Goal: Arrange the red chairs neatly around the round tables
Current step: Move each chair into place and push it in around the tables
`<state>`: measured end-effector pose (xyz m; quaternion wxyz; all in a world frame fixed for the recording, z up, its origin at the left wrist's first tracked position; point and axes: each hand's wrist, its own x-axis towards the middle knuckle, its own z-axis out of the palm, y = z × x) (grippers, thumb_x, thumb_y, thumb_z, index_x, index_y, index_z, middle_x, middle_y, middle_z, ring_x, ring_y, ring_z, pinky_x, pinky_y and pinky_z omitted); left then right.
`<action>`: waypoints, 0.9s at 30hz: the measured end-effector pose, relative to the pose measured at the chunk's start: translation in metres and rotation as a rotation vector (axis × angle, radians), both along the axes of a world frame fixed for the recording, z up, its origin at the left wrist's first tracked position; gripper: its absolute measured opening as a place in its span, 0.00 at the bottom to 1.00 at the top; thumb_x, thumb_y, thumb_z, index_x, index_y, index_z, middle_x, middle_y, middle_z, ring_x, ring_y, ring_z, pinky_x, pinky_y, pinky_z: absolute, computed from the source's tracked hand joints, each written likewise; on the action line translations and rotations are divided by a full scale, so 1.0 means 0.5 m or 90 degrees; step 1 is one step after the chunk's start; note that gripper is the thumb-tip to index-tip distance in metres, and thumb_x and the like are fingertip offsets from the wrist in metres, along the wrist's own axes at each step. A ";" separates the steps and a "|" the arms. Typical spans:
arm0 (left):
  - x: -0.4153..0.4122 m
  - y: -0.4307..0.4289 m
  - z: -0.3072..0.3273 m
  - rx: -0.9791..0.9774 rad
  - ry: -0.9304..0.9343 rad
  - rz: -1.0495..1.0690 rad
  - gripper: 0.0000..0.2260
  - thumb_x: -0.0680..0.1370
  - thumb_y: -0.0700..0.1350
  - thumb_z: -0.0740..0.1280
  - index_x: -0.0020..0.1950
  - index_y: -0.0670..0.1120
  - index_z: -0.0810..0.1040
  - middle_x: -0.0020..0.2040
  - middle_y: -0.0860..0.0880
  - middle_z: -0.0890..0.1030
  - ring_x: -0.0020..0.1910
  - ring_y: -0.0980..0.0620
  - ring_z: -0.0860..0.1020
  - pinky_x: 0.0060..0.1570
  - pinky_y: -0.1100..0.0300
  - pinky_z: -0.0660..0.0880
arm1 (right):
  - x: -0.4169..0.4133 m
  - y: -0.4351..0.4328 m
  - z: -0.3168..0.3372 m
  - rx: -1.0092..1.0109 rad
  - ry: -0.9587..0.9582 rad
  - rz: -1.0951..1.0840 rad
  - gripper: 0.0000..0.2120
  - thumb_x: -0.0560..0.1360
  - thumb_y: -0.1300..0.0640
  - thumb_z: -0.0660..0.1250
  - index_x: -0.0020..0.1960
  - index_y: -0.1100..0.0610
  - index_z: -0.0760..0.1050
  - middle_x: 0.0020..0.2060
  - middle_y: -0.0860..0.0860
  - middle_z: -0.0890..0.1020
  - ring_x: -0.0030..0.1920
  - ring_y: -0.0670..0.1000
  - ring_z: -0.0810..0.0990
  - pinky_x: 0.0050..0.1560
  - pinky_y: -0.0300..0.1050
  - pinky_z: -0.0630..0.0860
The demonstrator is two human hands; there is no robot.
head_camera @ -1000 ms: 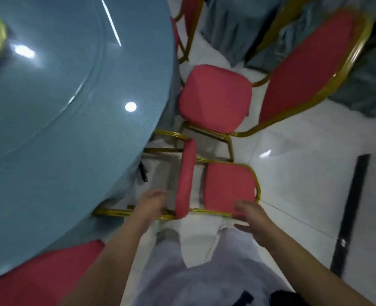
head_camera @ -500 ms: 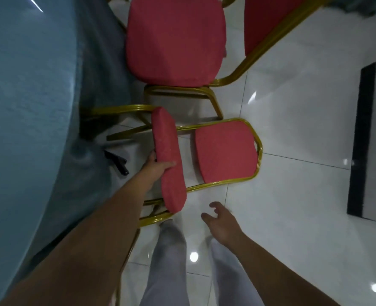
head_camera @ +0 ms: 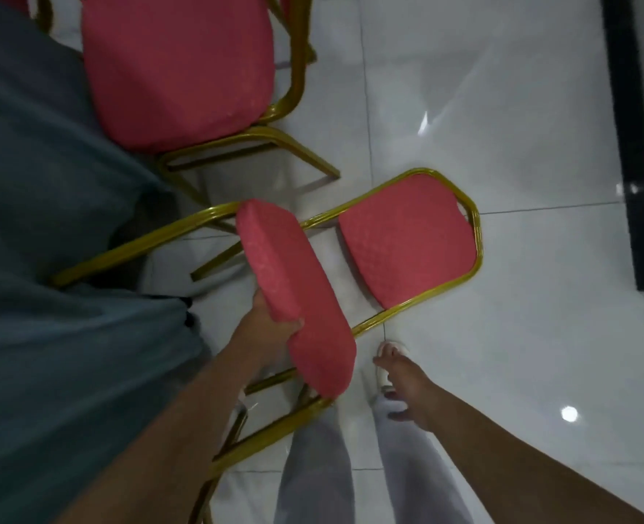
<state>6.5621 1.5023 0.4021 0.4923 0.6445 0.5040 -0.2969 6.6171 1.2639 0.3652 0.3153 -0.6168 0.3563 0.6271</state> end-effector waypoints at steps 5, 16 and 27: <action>0.136 0.073 0.038 0.266 0.011 -0.405 0.10 0.78 0.50 0.67 0.42 0.47 0.83 0.40 0.48 0.83 0.43 0.48 0.82 0.41 0.56 0.75 | -0.040 -0.028 -0.093 -0.018 0.105 -0.184 0.28 0.72 0.41 0.72 0.66 0.54 0.71 0.60 0.54 0.76 0.55 0.59 0.77 0.61 0.63 0.75; 0.390 0.188 -0.160 0.104 0.338 -0.358 0.20 0.75 0.54 0.71 0.60 0.40 0.80 0.51 0.37 0.83 0.47 0.38 0.81 0.49 0.49 0.78 | -0.069 0.003 -0.258 0.118 0.239 -0.451 0.30 0.72 0.37 0.70 0.62 0.60 0.77 0.51 0.63 0.85 0.51 0.66 0.84 0.52 0.62 0.79; 0.504 0.073 -0.153 0.099 0.255 -0.554 0.37 0.68 0.50 0.79 0.74 0.45 0.69 0.67 0.42 0.75 0.58 0.42 0.76 0.58 0.51 0.71 | -0.021 -0.095 -0.270 -0.016 -0.030 -0.503 0.26 0.74 0.51 0.75 0.67 0.61 0.75 0.55 0.61 0.83 0.53 0.62 0.83 0.57 0.60 0.80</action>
